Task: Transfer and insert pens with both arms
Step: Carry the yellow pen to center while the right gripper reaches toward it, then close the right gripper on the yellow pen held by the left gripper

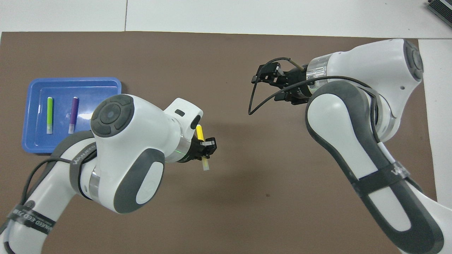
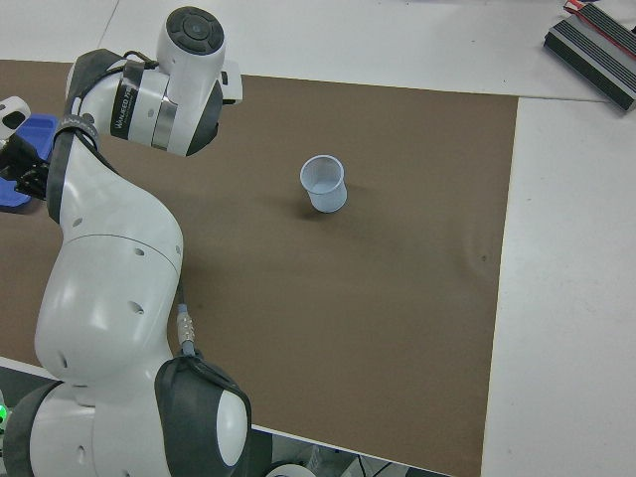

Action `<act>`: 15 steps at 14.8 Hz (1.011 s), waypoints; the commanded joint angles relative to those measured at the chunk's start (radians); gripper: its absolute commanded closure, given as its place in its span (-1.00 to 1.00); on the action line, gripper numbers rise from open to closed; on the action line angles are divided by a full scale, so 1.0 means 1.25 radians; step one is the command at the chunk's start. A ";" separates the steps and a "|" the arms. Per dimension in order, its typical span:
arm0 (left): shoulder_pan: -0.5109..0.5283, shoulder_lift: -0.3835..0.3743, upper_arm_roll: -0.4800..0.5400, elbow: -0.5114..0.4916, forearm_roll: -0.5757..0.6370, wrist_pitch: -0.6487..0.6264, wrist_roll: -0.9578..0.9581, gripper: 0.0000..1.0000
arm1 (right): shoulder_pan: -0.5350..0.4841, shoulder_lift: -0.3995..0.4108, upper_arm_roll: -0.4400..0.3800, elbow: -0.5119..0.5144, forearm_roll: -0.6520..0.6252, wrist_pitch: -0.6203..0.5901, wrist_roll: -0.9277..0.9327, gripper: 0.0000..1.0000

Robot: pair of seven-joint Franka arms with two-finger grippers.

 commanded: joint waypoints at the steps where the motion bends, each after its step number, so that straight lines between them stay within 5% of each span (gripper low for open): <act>1: -0.080 0.000 0.006 -0.015 -0.020 0.124 -0.102 1.00 | 0.033 -0.014 -0.002 -0.006 0.023 -0.069 0.003 -1.00; 5: -0.119 0.020 0.004 -0.012 -0.058 0.281 -0.145 1.00 | 0.070 -0.024 -0.001 -0.009 0.011 -0.111 -0.024 -1.00; 9: -0.125 0.024 0.002 -0.005 -0.058 0.306 -0.159 1.00 | 0.059 -0.035 -0.002 -0.024 0.009 -0.144 -0.185 -1.00; 12: -0.125 0.027 0.002 -0.005 -0.059 0.303 -0.159 1.00 | 0.057 -0.038 -0.003 -0.028 -0.015 -0.134 -0.260 -0.61; 15: -0.125 0.029 0.002 0.002 -0.077 0.309 -0.159 1.00 | 0.068 -0.038 -0.002 -0.024 -0.015 -0.131 -0.265 -0.52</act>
